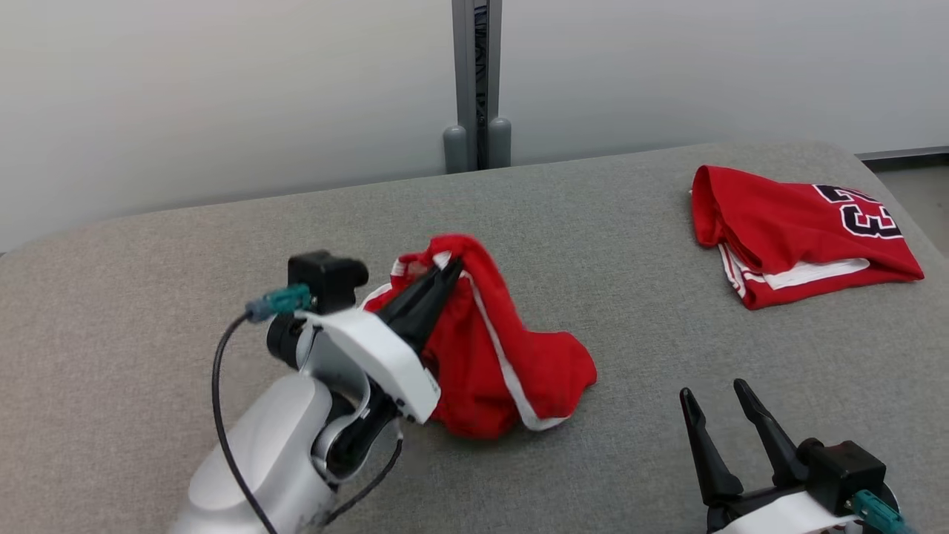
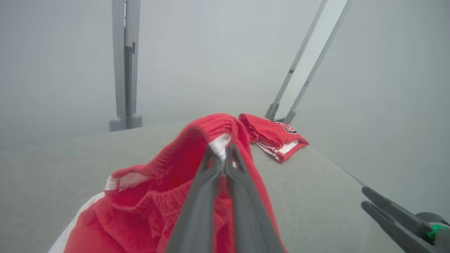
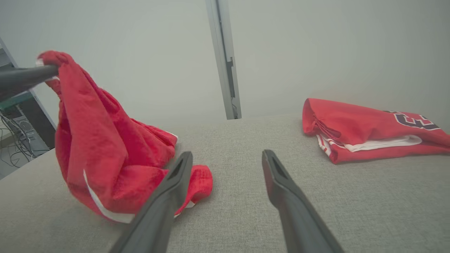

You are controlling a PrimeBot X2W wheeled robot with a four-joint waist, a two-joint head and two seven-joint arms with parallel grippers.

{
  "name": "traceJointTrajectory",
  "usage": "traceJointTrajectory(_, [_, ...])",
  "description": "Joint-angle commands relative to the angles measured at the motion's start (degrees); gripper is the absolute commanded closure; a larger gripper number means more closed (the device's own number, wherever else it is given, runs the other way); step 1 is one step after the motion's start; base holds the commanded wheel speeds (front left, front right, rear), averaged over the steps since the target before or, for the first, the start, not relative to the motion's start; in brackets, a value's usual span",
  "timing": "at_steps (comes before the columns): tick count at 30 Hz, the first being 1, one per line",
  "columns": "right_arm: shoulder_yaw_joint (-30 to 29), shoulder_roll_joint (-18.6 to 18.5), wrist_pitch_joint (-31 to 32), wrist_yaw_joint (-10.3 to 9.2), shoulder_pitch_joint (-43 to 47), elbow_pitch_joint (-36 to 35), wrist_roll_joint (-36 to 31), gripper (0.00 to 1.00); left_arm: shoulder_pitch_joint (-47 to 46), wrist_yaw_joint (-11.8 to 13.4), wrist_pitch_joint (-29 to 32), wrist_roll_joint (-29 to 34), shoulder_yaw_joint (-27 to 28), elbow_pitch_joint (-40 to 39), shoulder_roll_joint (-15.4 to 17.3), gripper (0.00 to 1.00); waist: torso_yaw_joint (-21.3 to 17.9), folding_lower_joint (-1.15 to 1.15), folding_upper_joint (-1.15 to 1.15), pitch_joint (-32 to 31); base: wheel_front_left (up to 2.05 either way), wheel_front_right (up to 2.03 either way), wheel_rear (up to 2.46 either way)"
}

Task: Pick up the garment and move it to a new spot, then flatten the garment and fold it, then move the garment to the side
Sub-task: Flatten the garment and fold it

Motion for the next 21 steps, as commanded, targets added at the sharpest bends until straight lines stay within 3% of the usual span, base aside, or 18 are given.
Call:
traceJointTrajectory(1, [-0.3,0.2,0.0,-0.01,0.1,0.1,-0.4,0.00,-3.3,-0.1,2.5,-2.1,0.6,-3.2,0.1,1.00,-0.9,0.00,0.00,0.1,0.00,0.00,0.00])
traceJointTrajectory(6, [-0.6,0.7,0.0,-0.01,-0.5,0.2,-0.5,0.00,-10.8,1.2,8.1,-4.7,2.5,-9.8,-0.8,1.00,-2.3,0.00,0.00,0.5,0.00,0.00,0.00])
traceJointTrajectory(11, [-0.7,1.4,0.0,-0.01,-0.8,0.2,-0.5,0.00,-17.4,5.4,13.7,-5.9,4.4,-14.7,-1.1,1.00,-3.5,0.00,0.00,0.7,0.00,0.00,0.00])
traceJointTrajectory(12, [-0.7,1.4,0.0,-0.01,-0.8,0.2,-0.5,0.00,-17.4,5.4,13.7,-5.9,4.4,-14.7,-1.1,1.00,-3.5,0.00,0.00,0.7,0.00,0.00,0.00])
traceJointTrajectory(16, [-1.1,1.8,0.0,-0.01,-0.8,0.0,-0.6,0.00,-19.5,10.2,19.2,-8.4,5.1,-15.4,-2.1,1.00,-3.8,0.00,0.00,1.1,0.00,0.00,0.00])
traceJointTrajectory(21, [-0.4,2.3,0.0,-0.01,-1.7,0.1,-0.7,0.00,-16.0,14.3,22.2,-11.5,6.8,-9.9,-2.2,1.00,-4.4,0.00,0.00,2.0,0.00,0.00,0.00])
